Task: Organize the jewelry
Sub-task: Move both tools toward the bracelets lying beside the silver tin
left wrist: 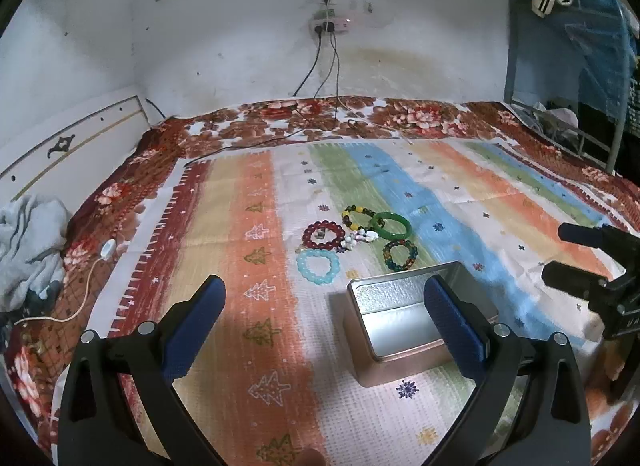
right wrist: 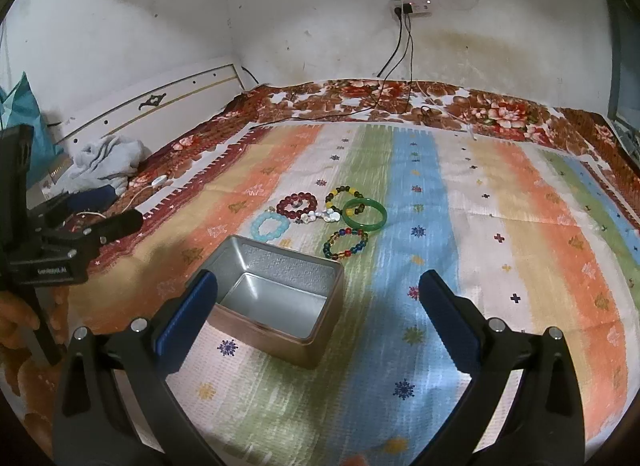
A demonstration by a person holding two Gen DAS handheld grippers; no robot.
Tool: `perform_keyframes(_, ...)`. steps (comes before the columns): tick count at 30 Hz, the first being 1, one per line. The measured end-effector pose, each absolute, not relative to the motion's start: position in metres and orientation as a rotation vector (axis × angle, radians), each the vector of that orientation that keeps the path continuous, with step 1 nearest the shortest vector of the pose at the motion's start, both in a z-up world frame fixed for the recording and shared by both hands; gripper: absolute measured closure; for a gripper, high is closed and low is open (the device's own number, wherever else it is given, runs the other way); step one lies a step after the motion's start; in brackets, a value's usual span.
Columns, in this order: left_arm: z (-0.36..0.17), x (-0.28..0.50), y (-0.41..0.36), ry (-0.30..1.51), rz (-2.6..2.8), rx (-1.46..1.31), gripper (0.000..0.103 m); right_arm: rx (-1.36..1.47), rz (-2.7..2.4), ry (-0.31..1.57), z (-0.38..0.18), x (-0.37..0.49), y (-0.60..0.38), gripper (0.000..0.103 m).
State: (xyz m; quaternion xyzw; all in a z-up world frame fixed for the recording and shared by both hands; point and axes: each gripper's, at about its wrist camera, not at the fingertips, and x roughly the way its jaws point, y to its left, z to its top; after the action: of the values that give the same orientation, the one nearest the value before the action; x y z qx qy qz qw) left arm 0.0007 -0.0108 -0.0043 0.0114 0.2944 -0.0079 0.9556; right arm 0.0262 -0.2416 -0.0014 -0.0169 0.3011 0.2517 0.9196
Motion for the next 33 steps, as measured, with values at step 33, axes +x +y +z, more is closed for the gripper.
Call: perform_keyframes(33,-0.0076,0.0033,-0.0085,0.623,0.005,0.028,0.006,-0.020,0.511,0.642,-0.0041,0.0296,-0.2450,0.004)
